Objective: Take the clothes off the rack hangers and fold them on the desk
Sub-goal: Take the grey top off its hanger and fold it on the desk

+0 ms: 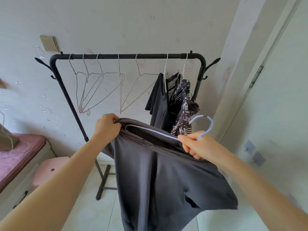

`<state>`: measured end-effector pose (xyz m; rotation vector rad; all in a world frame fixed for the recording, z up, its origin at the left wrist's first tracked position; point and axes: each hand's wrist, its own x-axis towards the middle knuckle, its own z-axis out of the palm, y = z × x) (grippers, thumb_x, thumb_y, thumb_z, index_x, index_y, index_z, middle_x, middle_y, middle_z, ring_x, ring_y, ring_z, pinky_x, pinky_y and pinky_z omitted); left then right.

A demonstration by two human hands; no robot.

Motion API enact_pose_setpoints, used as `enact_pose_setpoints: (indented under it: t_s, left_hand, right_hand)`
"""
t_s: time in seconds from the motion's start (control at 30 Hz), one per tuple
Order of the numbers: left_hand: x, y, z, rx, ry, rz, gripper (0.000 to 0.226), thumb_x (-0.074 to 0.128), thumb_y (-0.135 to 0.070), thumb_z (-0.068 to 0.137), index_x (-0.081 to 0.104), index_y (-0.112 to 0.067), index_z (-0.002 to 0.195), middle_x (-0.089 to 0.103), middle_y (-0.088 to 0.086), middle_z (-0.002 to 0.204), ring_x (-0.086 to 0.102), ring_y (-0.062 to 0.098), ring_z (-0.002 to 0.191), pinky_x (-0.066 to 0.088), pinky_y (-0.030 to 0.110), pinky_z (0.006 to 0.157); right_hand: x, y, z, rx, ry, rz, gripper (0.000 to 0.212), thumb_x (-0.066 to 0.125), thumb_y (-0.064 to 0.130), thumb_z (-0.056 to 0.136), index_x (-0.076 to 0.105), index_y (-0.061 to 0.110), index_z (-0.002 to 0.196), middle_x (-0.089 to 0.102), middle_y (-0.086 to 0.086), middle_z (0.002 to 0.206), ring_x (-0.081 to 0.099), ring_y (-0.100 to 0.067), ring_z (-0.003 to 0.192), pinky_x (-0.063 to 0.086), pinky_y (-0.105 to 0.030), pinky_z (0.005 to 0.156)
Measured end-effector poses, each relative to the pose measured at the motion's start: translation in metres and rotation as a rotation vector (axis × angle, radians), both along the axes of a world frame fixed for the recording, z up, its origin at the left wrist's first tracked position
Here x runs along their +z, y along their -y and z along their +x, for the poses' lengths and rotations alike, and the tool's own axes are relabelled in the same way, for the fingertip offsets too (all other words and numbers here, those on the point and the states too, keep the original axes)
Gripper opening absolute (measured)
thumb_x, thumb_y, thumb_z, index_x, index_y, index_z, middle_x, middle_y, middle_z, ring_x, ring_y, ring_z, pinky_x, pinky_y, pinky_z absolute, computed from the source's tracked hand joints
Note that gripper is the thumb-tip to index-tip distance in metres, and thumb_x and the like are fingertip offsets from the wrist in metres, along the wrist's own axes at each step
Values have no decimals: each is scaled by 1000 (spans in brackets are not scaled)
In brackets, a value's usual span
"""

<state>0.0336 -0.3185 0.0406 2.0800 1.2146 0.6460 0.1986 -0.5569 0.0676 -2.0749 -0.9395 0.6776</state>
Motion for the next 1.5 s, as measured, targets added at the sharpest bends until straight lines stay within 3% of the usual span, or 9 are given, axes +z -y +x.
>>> enact_pose_setpoints:
  t_s: [0.17,0.3,0.43,0.5,0.7,0.87,1.07,1.23,1.5]
  left_hand:
    - [-11,-15,-25,-30,181,-183,19,54,-7,92,56,-20,78,60,6,77,55,27,77,49,44,68]
    - [-22,-4,-32,-21,363,-479,26,47,-2,97,58,-15,77,58,9,76,54,24,78,42,32,62]
    - [-33,17,-37,68,674,-976,25,42,-13,100,66,-5,101,68,18,95,63,31,88,50,38,75]
    - [-32,22,-32,92,750,-1054,28,40,-16,101,64,-3,104,67,19,98,63,31,89,50,41,79]
    - [-27,11,-28,156,833,-1071,33,41,-17,102,58,0,124,61,23,122,62,34,103,51,44,86]
    - [-28,-12,-38,159,858,-1062,28,40,-18,102,62,-3,113,60,21,117,60,31,96,45,47,102]
    - [-25,-50,-47,131,908,-993,28,45,-20,101,64,-6,117,60,19,115,56,31,108,38,47,110]
    - [-23,-91,-44,229,871,-882,25,52,-23,98,68,-10,113,68,20,113,65,35,105,47,52,99]
    - [-9,-134,-19,302,815,-764,27,49,-18,99,62,0,115,66,20,102,64,32,92,52,41,77]
  right_hand:
    - [3,7,8,80,-227,52,46,51,44,96,42,14,62,20,4,51,15,-12,45,14,-17,40]
    - [-10,5,13,89,-367,142,47,49,43,95,36,17,58,14,2,56,9,-15,51,7,-24,47]
    - [-17,-12,8,-34,-508,273,47,52,40,94,44,17,54,14,0,59,10,-15,53,10,-25,47]
    - [-16,-29,2,-72,-568,344,46,52,39,95,47,16,55,16,1,57,12,-14,51,11,-23,45]
    - [-5,-83,-16,-138,-635,555,36,49,31,100,58,8,74,22,3,54,16,-11,47,12,-26,45]
    - [0,-122,-17,-239,-636,513,17,50,15,99,56,6,85,26,0,59,19,-11,47,17,-20,38]
    - [7,-172,18,-268,-660,383,29,48,-4,91,40,15,71,29,-3,60,27,-10,42,21,-21,40]
    - [38,-226,67,-256,-489,331,3,50,-1,92,51,1,91,42,-7,64,43,-18,52,43,-28,52]
    - [72,-319,142,-224,-348,319,9,44,1,95,49,2,103,44,-9,74,48,-19,61,51,-30,59]
